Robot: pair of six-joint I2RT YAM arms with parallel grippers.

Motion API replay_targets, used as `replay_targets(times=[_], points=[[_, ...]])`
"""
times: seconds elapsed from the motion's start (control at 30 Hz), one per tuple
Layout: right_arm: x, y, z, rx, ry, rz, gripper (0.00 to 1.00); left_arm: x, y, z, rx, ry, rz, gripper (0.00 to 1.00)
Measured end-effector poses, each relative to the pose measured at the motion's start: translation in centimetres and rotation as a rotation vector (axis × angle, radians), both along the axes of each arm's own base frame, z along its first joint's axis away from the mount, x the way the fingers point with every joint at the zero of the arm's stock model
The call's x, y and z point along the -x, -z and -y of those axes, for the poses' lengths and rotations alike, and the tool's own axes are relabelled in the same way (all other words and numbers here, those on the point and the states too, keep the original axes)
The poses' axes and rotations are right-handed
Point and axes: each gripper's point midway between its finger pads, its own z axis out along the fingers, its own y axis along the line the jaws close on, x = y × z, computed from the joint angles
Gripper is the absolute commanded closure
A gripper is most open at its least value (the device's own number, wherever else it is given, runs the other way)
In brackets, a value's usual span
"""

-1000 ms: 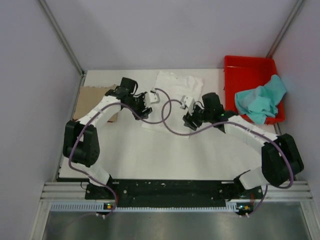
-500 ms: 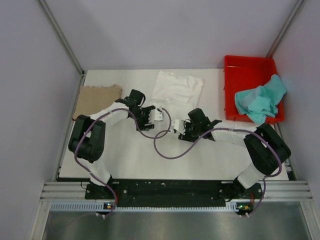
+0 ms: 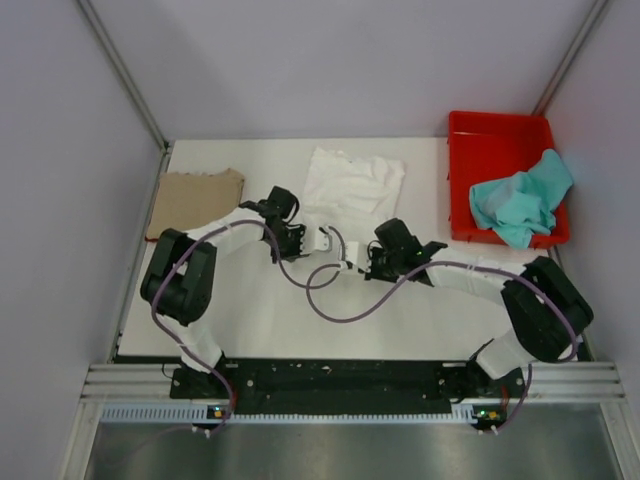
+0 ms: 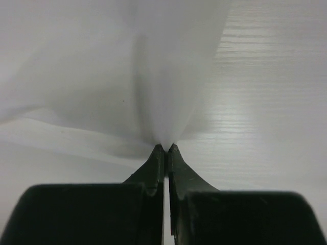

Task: Fold and stack the t-shirts
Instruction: Grab one side of the 2/3 rectangular tshirt with both arms, then fold the long partially folded tshirt into a neat square

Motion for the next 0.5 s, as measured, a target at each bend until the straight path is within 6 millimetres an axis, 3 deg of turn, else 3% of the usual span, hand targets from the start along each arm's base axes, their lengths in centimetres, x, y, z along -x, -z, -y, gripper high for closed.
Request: replay_targets(times=[0.17,0.4,0.5], points=[[4.6,-4.4,-0.4,-0.050,-0.043,-0.006,1.00,5.3,-3.0,-0.7,-0.001,-0.015,-0.066,1.00],[15.8,-9.6,-0.9,-0.140,-0.251,-0.103,1.00,15.7,-8.9,-2.3,0.018,0.006,-0.183,1.00],[18.7,-12.0,-0.5,-0.222,-0.300,-0.143,1.00,18.7,-10.5,-2.6,0.044,0.016,-0.222,1.00]])
